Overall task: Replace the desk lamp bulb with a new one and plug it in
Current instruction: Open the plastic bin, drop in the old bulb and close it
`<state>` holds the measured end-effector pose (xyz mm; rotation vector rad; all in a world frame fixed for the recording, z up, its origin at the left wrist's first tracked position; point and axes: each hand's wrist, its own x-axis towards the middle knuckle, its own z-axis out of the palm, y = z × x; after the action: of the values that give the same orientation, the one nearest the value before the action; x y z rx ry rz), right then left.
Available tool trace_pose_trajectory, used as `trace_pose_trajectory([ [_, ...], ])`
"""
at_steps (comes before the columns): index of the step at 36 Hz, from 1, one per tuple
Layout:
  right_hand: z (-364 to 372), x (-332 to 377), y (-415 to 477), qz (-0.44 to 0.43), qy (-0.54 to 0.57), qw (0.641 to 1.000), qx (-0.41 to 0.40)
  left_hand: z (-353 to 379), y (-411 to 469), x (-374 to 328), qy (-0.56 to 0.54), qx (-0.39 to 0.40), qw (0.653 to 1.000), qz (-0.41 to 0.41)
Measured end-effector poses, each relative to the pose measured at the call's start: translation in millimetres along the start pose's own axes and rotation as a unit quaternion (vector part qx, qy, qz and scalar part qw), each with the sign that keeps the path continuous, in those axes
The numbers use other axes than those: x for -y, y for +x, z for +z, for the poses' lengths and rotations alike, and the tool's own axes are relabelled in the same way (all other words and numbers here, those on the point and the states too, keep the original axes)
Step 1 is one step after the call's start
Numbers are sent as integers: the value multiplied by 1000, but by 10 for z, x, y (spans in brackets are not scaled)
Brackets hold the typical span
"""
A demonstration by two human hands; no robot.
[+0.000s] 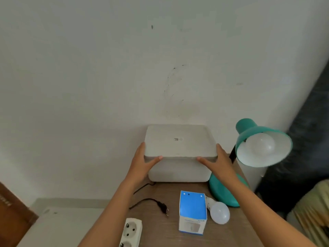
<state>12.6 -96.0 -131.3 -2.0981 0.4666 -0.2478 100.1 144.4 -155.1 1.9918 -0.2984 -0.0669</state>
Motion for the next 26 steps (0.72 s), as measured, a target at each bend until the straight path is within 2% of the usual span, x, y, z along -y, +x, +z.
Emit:
trace_pose_trajectory([
  [5,50,-151,137,-29,80,994,-70,47,63,104,-65,-38,997,-6],
  [9,83,-118,222,-40,143,984,-96,51,125,-33,-95,-72,993,18],
  [17,57,-60,297,-36,187,980,-60,41,213,-146,-149,-56,987,20],
  [26,40,89,188,-52,208,974,-69,-53,145,-239,-164,-28,986,30],
])
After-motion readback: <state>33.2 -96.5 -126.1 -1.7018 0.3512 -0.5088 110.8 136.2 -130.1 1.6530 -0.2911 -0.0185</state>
